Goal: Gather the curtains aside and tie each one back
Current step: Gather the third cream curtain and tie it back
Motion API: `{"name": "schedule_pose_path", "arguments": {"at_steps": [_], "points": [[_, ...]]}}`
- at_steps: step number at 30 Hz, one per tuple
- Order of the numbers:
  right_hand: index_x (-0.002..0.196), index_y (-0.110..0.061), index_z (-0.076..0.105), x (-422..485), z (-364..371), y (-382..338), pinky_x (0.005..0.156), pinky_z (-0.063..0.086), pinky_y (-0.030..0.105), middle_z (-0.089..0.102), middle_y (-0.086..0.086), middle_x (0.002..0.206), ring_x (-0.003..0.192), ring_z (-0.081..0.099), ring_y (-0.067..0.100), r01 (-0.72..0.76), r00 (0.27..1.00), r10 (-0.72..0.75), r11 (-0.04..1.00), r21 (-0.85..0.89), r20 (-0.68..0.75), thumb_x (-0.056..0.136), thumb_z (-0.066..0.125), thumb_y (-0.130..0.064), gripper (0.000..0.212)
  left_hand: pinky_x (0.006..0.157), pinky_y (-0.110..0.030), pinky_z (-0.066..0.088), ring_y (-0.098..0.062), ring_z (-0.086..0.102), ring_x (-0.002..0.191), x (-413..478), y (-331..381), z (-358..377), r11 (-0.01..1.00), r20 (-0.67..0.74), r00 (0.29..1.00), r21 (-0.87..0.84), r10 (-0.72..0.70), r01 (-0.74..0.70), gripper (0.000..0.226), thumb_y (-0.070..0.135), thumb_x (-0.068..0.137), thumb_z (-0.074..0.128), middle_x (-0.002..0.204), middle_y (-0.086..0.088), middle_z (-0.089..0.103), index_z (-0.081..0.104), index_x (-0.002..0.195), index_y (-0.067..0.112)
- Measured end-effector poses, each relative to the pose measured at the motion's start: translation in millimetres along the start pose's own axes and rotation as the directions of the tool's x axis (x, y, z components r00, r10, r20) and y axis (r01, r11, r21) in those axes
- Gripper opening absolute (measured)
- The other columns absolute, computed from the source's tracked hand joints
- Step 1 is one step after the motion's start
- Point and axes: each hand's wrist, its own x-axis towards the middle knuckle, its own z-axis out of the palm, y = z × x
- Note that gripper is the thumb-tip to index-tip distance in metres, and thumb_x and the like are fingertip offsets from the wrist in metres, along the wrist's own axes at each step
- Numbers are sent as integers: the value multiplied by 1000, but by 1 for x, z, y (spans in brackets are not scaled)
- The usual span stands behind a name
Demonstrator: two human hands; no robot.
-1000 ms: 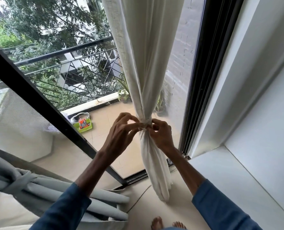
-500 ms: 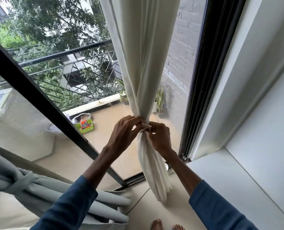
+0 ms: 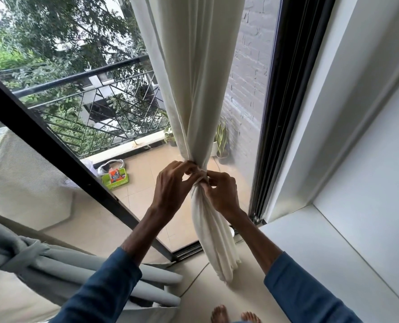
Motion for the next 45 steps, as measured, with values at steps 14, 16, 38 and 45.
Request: {"name": "schedule_pose_path", "arguments": {"at_steps": [14, 16, 38, 45], "points": [[99, -30, 80, 10, -10, 23, 77, 59, 36, 80, -9, 86, 84, 75, 2, 15, 996, -21, 997, 76, 81, 88, 72, -33, 14, 62, -36, 52, -16, 64, 69, 12, -11, 23, 960, 230, 958, -181, -170, 214, 26, 39, 88, 72, 80, -1, 71, 75, 87, 14], [96, -27, 80, 11, -13, 26, 76, 60, 37, 80, -9, 85, 83, 75, 1, 6, 996, -14, 995, 95, 87, 89, 73, -34, 12, 56, -23, 44, -6, 55, 59, 16, -12, 27, 951, 249, 948, -185, -199, 248, 28, 42, 86, 72, 69, 5, 67, 74, 78, 15], [91, -25, 78, 18, -32, 46, 80, 59, 34, 78, -7, 83, 85, 75, 4, -15, 992, 0, 992, 122, 124, 88, 74, -20, 7, 55, -25, 35, -33, 59, 63, 25, -2, 54, 995, 219, 974, -64, -60, 76, 20, 21, 72, 75, 66, -8, 64, 57, 66, 15], [97, -12, 78, 28, -44, 42, 81, 57, 46, 79, 4, 89, 89, 75, 16, 2, 987, -13, 998, 66, 161, 90, 71, -13, 10, 65, -32, 51, -11, 67, 78, 30, -3, 46, 977, 292, 956, -196, -24, 84, 34, 49, 94, 62, 85, 4, 73, 71, 89, 16]]}}
